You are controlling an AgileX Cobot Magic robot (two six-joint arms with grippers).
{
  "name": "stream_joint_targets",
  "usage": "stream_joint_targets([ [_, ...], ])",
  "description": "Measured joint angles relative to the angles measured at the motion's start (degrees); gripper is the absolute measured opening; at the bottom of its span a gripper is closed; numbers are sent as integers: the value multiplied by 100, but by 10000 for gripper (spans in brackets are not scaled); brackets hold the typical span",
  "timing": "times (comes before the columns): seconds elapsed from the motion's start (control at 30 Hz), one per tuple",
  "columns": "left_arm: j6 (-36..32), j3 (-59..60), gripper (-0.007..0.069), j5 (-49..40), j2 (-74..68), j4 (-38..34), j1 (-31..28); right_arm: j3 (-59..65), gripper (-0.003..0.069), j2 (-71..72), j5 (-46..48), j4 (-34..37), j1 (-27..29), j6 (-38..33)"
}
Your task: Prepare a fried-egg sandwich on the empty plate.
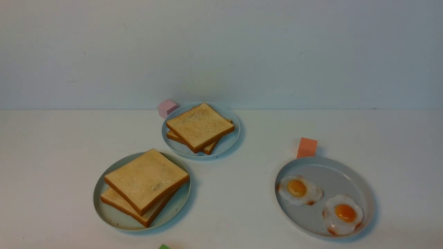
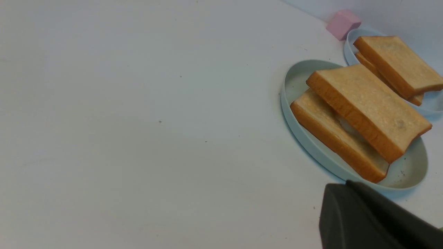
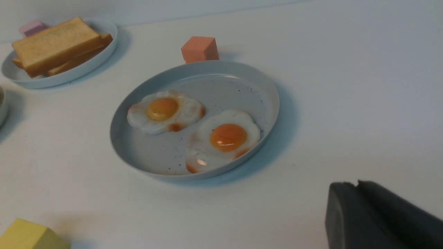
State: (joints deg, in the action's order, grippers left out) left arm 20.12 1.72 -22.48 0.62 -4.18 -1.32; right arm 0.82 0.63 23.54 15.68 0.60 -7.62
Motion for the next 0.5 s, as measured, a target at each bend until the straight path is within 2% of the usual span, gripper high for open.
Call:
stream_joint_targets([
  [0.5,0,0,5,0,0,0,0,0,83,0,0,0,0,0],
])
